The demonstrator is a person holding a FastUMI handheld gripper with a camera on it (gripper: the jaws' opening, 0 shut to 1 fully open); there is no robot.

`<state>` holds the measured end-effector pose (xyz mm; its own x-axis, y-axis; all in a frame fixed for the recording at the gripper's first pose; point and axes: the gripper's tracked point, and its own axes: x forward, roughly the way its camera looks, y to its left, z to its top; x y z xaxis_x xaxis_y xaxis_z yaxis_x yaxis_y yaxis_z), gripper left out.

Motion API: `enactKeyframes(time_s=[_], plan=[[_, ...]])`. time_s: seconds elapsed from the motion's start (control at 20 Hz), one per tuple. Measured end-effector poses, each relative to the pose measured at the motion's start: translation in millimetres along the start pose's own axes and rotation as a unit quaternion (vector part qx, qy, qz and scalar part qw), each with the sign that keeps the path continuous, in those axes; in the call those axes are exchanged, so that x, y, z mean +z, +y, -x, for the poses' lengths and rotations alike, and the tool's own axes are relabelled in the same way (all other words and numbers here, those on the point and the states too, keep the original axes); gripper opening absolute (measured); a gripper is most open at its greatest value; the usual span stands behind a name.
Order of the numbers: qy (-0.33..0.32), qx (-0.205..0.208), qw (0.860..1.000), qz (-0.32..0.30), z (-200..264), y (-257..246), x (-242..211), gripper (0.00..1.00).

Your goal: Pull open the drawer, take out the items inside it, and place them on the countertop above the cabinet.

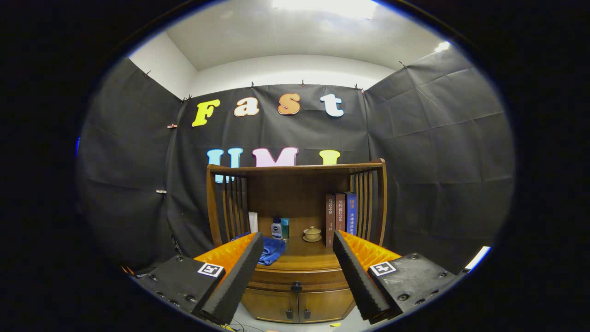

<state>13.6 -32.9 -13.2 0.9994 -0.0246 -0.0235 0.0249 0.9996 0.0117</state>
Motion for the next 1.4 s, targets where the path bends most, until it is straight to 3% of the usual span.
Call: enactKeyframes(time_s=[0.6, 1.4], plan=[[0.013, 0.005, 1.000, 0.016, -33, 10, -34, 0.99], [0.140, -0.002, 0.990, -0.011, -138, 12, -247, 0.98]])
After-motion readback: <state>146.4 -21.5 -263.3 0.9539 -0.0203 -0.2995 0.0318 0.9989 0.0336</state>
